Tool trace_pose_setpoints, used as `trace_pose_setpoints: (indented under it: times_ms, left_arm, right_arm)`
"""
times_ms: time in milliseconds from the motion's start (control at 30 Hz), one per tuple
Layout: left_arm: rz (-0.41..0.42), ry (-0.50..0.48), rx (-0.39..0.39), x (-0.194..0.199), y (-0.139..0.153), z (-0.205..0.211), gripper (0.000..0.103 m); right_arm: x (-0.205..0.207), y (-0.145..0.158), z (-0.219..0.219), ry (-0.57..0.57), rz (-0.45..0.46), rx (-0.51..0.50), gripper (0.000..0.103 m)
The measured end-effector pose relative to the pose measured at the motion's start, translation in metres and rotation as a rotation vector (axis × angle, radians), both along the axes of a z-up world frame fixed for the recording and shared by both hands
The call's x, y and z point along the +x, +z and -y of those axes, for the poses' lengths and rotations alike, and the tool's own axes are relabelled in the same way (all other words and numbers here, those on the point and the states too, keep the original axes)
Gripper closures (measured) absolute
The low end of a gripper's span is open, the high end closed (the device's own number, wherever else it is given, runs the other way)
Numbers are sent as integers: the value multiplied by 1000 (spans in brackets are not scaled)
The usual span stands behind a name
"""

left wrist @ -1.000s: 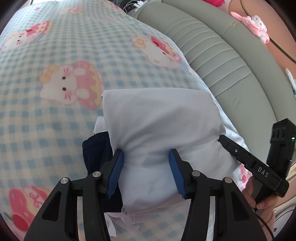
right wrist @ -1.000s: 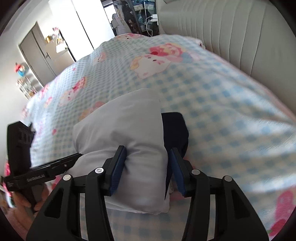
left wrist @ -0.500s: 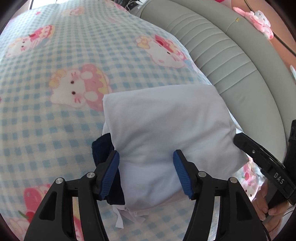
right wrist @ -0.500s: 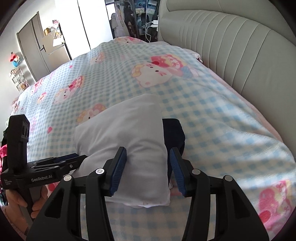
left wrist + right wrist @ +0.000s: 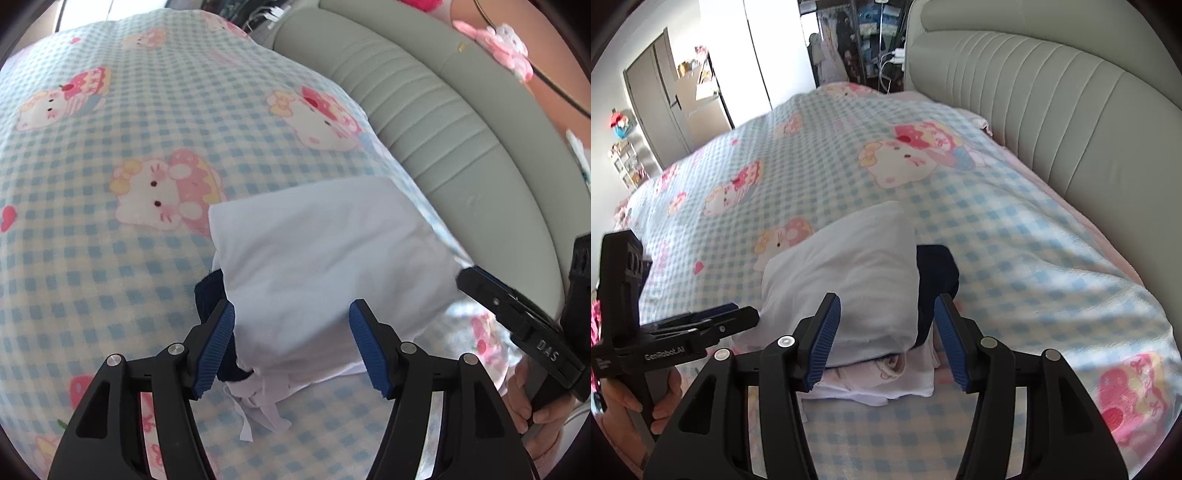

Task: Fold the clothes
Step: 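Lower the folded shirt onto the navy-topped clothes stack with the right tool, then open the right tool and release the shirt on the stack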

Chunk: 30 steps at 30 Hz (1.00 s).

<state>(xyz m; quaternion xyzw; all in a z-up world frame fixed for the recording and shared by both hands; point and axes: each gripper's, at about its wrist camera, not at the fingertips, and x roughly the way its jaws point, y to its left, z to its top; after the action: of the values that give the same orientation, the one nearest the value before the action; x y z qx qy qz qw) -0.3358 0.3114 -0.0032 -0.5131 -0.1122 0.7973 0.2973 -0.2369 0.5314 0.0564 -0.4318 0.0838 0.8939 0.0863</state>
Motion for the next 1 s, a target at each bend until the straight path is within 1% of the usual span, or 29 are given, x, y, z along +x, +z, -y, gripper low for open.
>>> trace_pose_setpoints:
  times_ms: [100,167,233,333,433,500,567,600,667,733,900,1000]
  left_arm:
    - [-5,-22,-29,2,-2,-6,36]
    - [-8,-18,-23,2,-3,-5,36]
    - [-7,-6,2,3,-1,-1,36]
    - [-16,16,34,3,3,7,36]
    - [-28,48,43,2,11,18,36]
    - [-48,73,30,3,20,26,36]
    - [-82,89,10,5,30,35,36]
    - [-100,97,-2,7,35,40,36]
    - [-142,113,-34,10,45,50,35]
    - [-180,139,-60,14,55,66,34]
    - [-212,234,-88,17,73,118,30]
    - [-225,264,-126,17,85,148,29]
  right_arm:
    - [-2,-5,-1,-10,12,-11,48]
    - [-1,-6,-3,-20,10,-26,47]
    - [1,-3,-2,-22,0,-27,47]
    - [7,10,3,-7,-35,-21,47]
    - [4,19,11,9,-36,17,47]
    - [1,23,18,14,-26,47,47]
    - [-1,25,26,25,-23,56,46]
    - [0,26,30,36,-27,53,39]
    - [1,28,41,54,-37,52,33]
    - [2,31,56,70,-49,58,31]
    - [-3,34,95,111,-46,54,24]
    - [-5,38,124,136,-36,49,22]
